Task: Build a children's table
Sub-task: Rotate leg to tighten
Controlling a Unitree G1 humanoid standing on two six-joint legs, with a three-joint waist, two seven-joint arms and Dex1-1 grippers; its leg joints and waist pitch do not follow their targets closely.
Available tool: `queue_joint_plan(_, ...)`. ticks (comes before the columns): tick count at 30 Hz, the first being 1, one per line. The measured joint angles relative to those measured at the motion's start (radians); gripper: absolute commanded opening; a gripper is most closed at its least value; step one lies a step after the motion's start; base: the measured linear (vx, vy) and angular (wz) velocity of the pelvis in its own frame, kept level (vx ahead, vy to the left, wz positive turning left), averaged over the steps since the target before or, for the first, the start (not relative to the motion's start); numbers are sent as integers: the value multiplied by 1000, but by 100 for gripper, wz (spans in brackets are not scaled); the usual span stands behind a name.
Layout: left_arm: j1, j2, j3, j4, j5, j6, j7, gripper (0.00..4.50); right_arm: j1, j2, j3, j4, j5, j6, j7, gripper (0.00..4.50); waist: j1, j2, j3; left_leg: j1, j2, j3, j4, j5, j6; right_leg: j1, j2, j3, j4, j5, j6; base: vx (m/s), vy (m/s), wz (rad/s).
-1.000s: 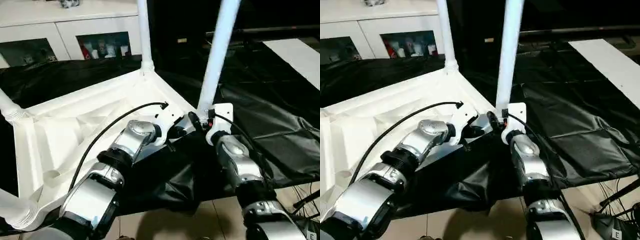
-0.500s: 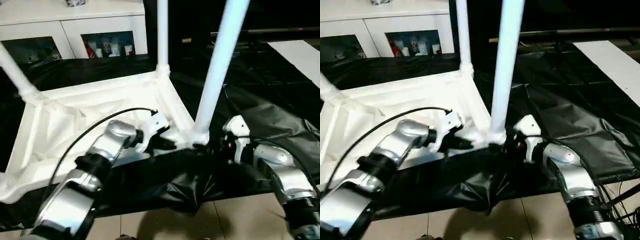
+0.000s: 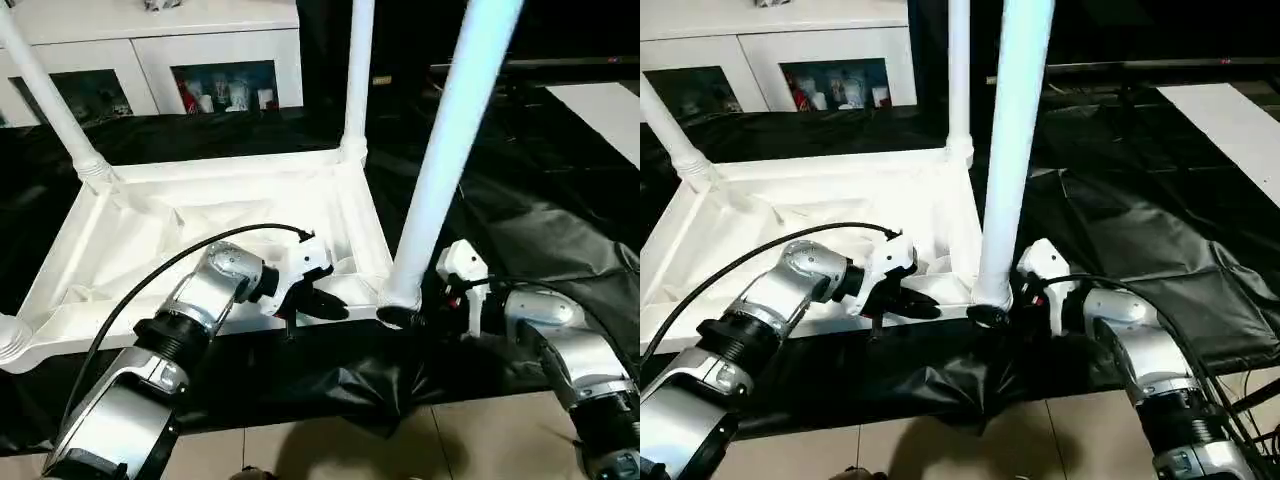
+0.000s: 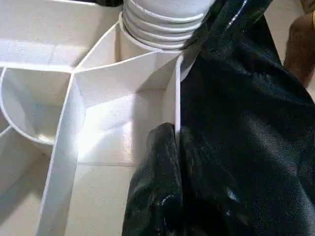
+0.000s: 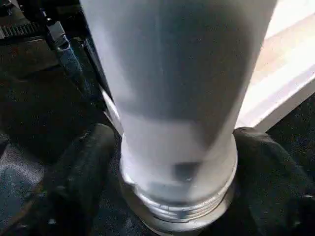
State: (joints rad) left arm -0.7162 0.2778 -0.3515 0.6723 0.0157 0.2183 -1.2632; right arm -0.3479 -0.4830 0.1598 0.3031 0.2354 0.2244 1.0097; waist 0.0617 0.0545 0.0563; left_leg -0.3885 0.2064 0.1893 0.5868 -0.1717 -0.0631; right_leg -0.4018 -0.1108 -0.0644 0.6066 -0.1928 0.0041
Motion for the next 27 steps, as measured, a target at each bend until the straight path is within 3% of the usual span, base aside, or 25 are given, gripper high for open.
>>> queue_joint_plan(8, 9, 12, -2, -23, -1, 15, -16, 0, -4, 0, 0, 0, 2, 6, 17, 285, 0, 0, 0, 0, 0, 2, 0, 0, 0, 0, 0, 0, 0, 0, 0, 0, 0, 0)
queue_joint_plan(17, 9, 14, -2, -22, 1, 17, -11, 0, -4, 18, -4, 10, 2, 6, -2, 268, -2, 0, 0, 1, 0, 2, 1, 0, 0, 0, 0, 0, 2, 0, 0, 0, 0, 0)
queue_joint_plan(27, -76, -163, 100, 176, 18, 16, 388, 0, -98, 286, -136, 192, -74, -36, -563, 268, -28, 0, -2, 4, 0, 1, 6, 0, 0, 3, 0, 3, 3, 2, -2, 0, 0, 0)
